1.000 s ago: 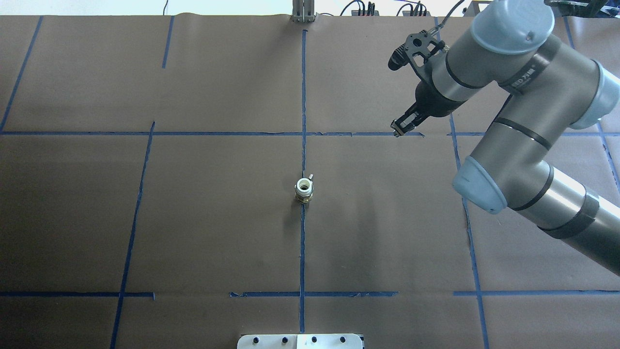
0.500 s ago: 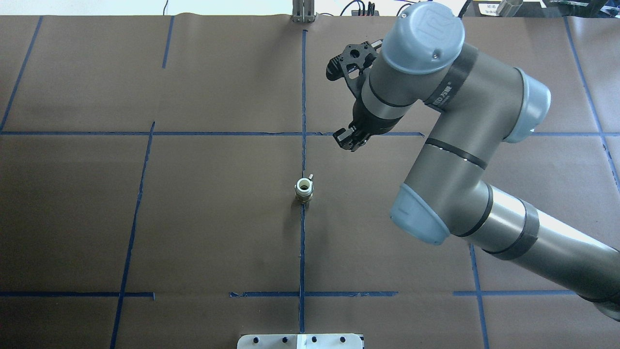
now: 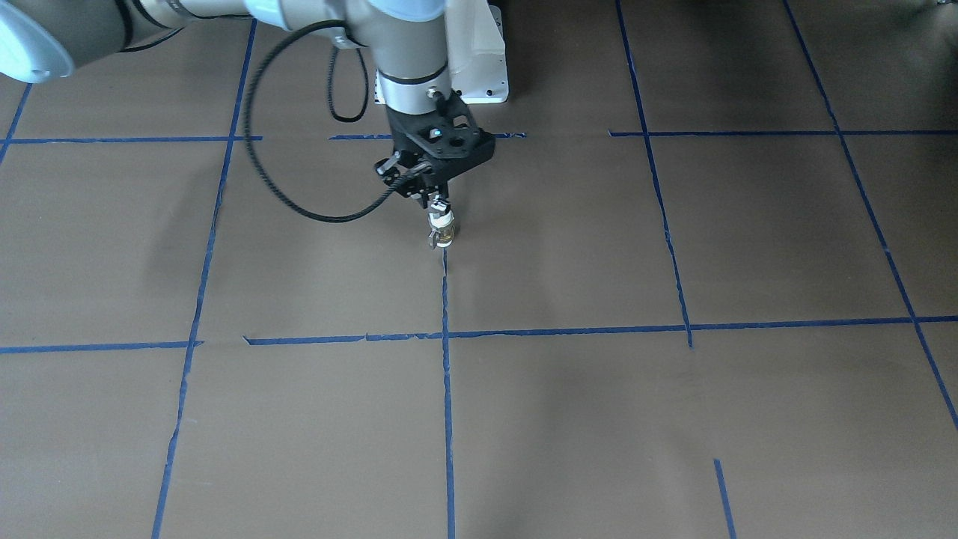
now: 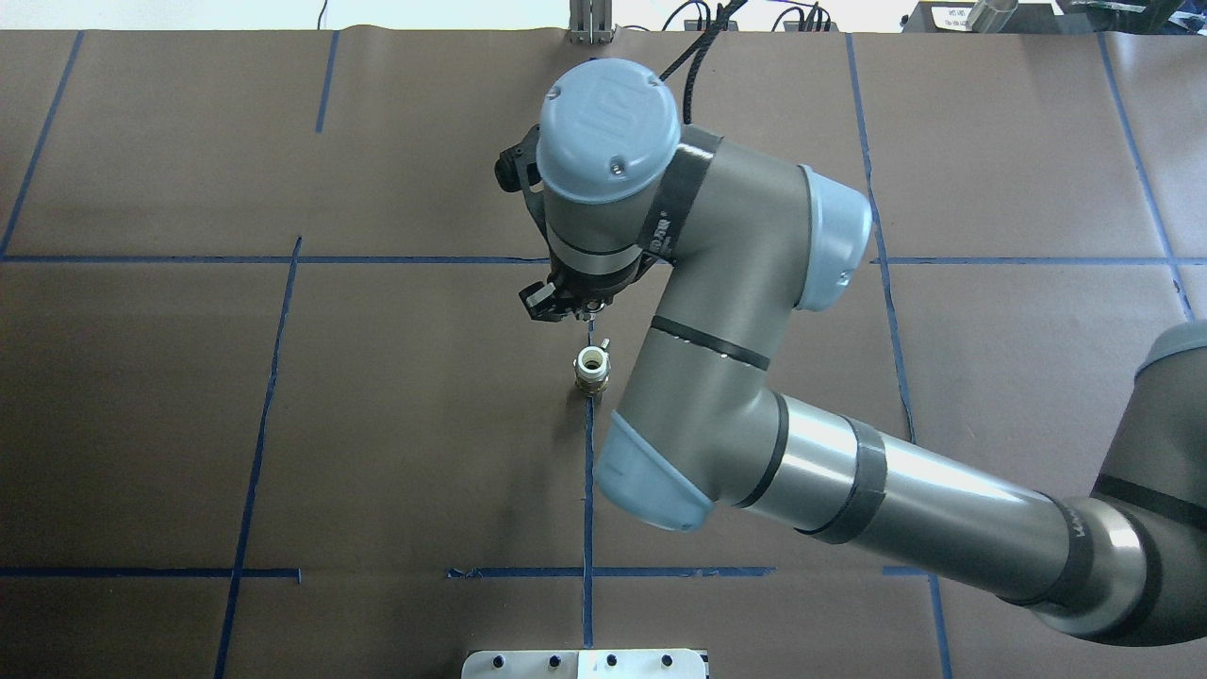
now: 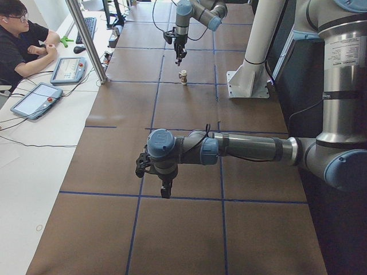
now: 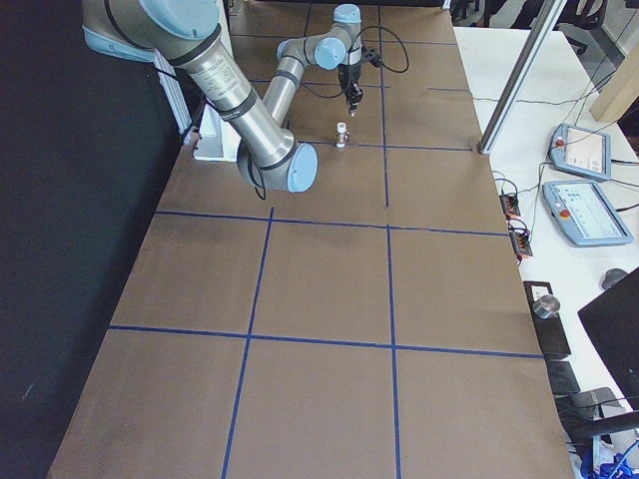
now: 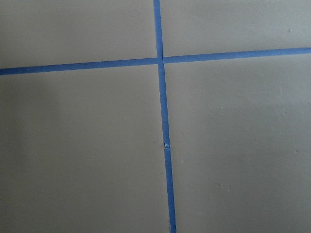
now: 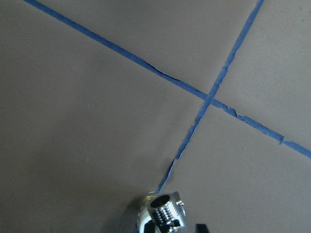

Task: Assemble PPR valve and pipe with both arms
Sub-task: 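Carry the chrome valve with the right gripper above the white fitting, then lower and press the chrome valve into the white fitting with the right gripper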

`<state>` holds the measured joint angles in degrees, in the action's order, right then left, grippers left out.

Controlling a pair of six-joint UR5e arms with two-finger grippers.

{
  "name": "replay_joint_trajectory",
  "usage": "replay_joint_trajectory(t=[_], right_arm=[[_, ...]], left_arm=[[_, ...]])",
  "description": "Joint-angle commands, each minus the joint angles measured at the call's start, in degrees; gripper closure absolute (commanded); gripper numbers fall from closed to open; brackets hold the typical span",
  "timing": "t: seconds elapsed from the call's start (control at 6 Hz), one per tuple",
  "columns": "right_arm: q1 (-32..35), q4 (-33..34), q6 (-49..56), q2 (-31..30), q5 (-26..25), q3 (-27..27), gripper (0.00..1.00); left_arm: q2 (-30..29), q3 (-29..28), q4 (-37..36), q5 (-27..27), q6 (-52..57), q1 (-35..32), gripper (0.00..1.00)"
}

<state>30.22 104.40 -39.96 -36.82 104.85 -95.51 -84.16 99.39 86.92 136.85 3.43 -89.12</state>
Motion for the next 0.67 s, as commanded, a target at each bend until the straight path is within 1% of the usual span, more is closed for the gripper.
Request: replay_joint_trajectory(t=[0.0,0.17,0.5], right_arm=[[-2.7,1.4,-1.1,0.7,-2.5,1.5,1.0],[-2.9,2.8,-1.0,0.3,-2.5,1.6,1.0],[-2.9,3.0,-1.0,0.2,-2.5,1.6,1.0]], left_arm=[[0.0,0.1,0.0,0.0,0.0,0.0,0.0],[0.0,0.1,0.0,0.0,0.0,0.0,0.0],[-0.1,0.1,0.0,0.0,0.0,0.0,0.0]])
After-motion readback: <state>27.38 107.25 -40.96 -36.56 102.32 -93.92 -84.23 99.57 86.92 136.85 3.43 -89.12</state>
